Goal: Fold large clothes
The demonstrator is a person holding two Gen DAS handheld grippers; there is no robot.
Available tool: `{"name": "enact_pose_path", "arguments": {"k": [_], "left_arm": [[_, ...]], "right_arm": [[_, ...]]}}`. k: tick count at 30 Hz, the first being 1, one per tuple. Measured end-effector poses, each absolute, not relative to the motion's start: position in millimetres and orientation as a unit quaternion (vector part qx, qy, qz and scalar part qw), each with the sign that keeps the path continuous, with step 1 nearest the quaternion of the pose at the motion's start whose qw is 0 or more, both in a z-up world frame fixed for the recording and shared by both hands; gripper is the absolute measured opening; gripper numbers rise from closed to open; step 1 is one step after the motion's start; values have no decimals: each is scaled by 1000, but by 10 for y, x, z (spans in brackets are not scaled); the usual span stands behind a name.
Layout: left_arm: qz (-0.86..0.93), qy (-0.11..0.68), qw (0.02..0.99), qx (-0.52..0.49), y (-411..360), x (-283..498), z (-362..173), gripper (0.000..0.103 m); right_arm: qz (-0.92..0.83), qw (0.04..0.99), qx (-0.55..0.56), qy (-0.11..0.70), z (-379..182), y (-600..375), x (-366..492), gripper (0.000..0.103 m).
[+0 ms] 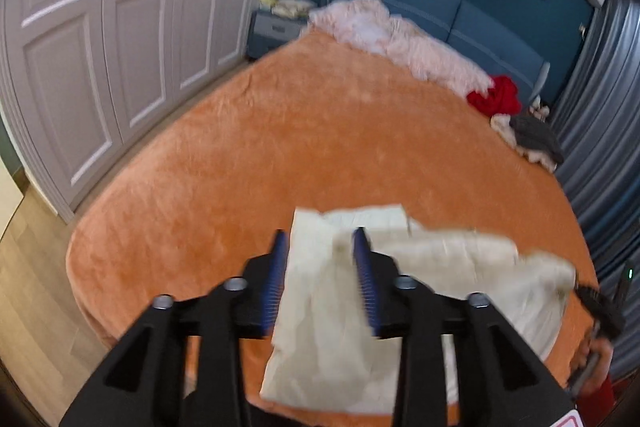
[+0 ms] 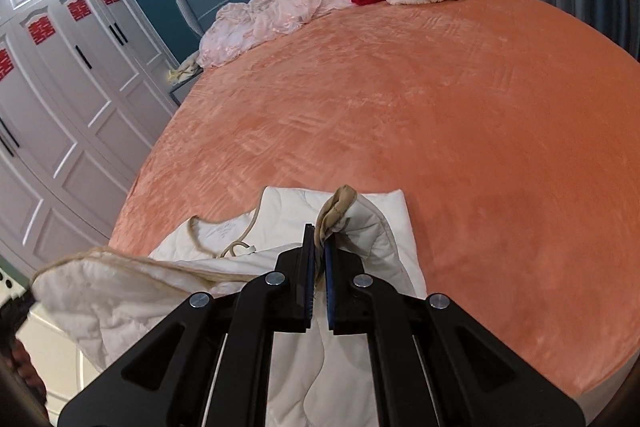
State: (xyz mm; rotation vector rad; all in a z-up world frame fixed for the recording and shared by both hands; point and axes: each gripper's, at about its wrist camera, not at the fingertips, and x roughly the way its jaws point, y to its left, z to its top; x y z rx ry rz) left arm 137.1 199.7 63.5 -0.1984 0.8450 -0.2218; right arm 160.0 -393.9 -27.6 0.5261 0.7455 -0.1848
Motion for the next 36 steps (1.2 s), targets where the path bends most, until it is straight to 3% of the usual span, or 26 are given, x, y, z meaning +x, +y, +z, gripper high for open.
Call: {"name": "enact_pose_path", "arguments": {"k": [4, 6, 7, 8, 16, 18, 21, 22, 23, 24, 25, 26, 36], "left_arm": [[-110, 467, 870, -113, 1927, 1578, 143, 50], [-111, 490, 856, -123, 1896, 1719, -103, 50], [-107, 496, 852, -125, 1875, 1776, -192, 50], [-108, 499, 850, -129, 1862, 1817, -253, 50], [-114, 531, 832, -117, 1584, 2251, -623, 50], [-113, 532, 830, -120, 1556, 2299, -657, 49], [-107, 535, 830, -120, 1537, 2335, -649, 23], [-105, 531, 833, -116, 1523, 2337, -613, 13], [-102, 525, 837, -111, 1520, 2323, -569, 10], [-102, 518, 842, -106, 1522, 2306, -518, 7], [-99, 508, 850, -98, 1514, 2269, -448, 6], [-98, 494, 859, -90, 1506, 2223, -346, 6], [-114, 392, 908, -97, 1409, 2317, 463, 6]], "right_arm": [[-98, 879, 256, 390, -440, -3952, 1779, 18], [-98, 881, 281, 367, -400, -3987, 1670, 42], [-101, 885, 287, 351, -358, -4000, 1604, 61], [-105, 891, 290, 333, -314, -4019, 1526, 67], [-117, 878, 264, 381, -565, -4161, 1573, 71], [-122, 870, 263, 398, -704, -4186, 1660, 71], [-120, 864, 261, 414, -837, -4167, 1791, 70], [-110, 865, 257, 417, -863, -4132, 1839, 64], [-103, 866, 253, 418, -867, -4107, 1863, 42], [-98, 868, 239, 425, -870, -4043, 1907, 33], [-100, 870, 226, 428, -858, -4002, 1918, 14], [-97, 873, 217, 426, -831, -3967, 1918, 10], [-106, 920, 227, 302, -37, -4108, 1854, 8]]}}
